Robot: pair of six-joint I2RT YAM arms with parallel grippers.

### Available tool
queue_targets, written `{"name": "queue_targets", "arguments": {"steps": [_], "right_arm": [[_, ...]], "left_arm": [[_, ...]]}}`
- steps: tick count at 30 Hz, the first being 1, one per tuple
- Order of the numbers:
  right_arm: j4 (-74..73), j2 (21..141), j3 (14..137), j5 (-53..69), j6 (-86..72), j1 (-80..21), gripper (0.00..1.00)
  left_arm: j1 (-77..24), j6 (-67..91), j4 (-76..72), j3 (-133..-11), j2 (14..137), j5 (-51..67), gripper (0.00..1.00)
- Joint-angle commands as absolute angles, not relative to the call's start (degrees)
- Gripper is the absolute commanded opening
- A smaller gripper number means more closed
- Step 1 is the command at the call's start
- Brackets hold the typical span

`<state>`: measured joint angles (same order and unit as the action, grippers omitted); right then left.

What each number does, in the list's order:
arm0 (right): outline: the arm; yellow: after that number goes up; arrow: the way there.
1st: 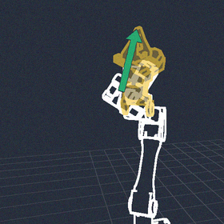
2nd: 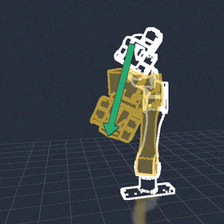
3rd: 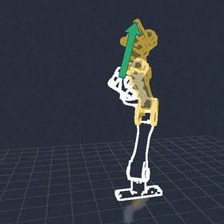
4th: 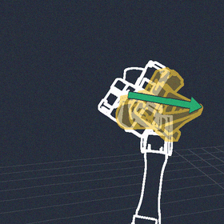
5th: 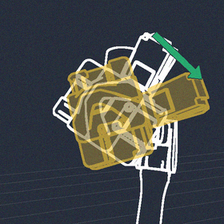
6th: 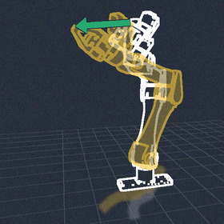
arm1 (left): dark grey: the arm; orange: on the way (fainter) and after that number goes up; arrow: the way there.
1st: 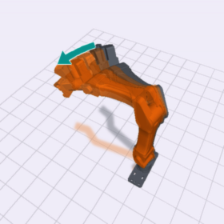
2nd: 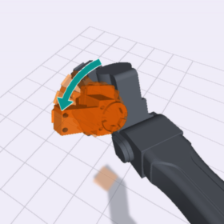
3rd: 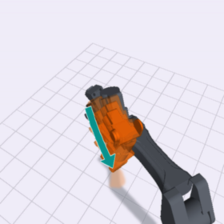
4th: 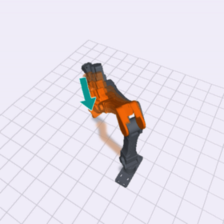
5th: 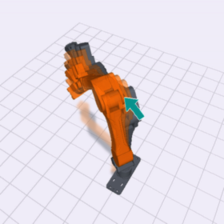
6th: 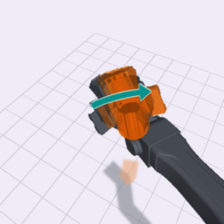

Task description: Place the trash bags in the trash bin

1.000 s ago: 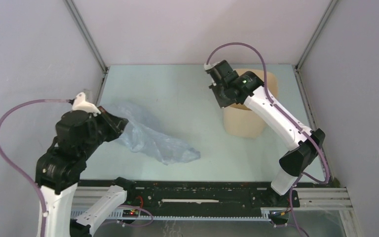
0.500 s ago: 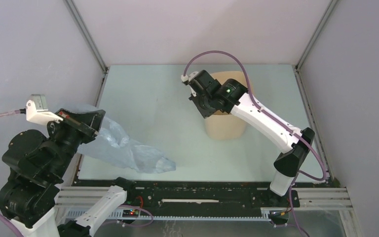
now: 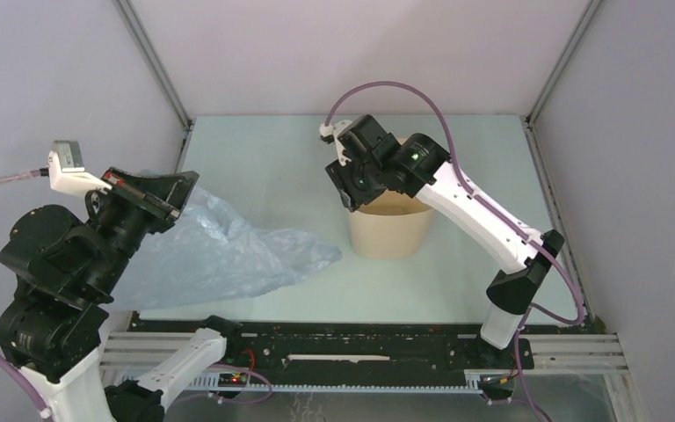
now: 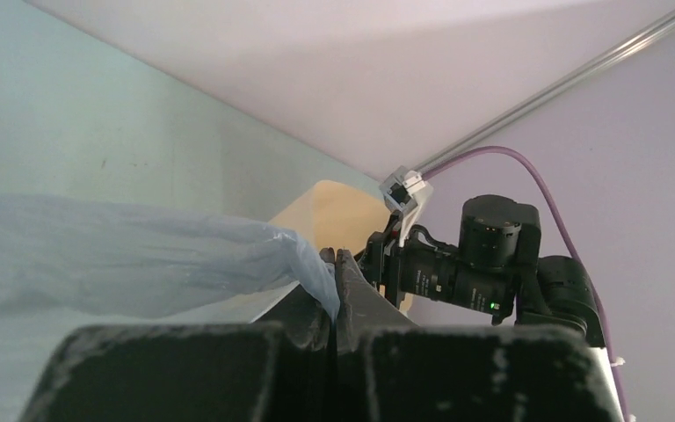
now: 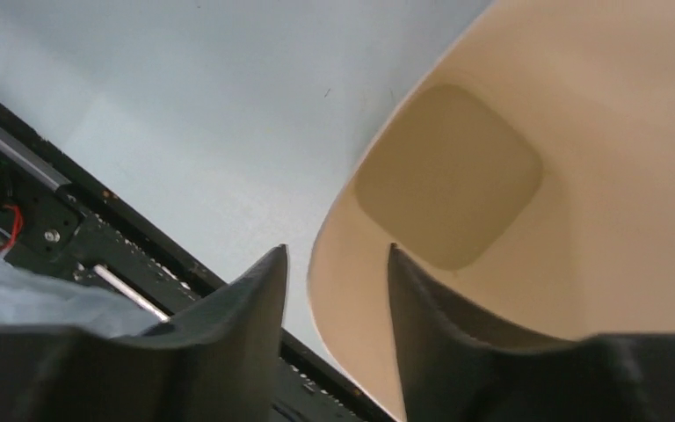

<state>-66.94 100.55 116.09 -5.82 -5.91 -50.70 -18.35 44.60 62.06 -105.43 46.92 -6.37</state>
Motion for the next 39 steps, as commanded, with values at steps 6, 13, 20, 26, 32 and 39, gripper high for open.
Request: {"name": "queue_targets", "arguments": {"steps": [6,13,20,26,32,39], "right_arm": [[-70.6,94.1,130.2,-1.4,-6.4,-49.1,0.89],[-53.7,83.7,122.9,23.6,-3.2,-51.0,1.0],[-45.0,83.4,120.0,31.6,-4.3,-55.0,1.0],[-43.6,86.4,119.1,27.3,-1.0,-61.8,1.0],[-39.5,88.6,115.7,16.5,-4.7,-65.7,1.0],[-39.6,89.1,111.8,7.0,-3.3,-66.2,1.0]], "left_arm": [[-18.2,45.4,58.8,-108.9,49.1,1.9,0.0],[-18.1,41.2,54.7,-108.5,50.1,17.2,0.0],[-18.1,39.9,53.8,-108.3,51.4,28.8,0.0],[-18.1,41.2,51.4,-108.7,51.5,31.6,0.0],[-18.1,44.1,47.5,-107.1,51.7,32.3,0.0],[-18.1,47.3,42.3,-105.8,51.6,34.5,0.0]]}}
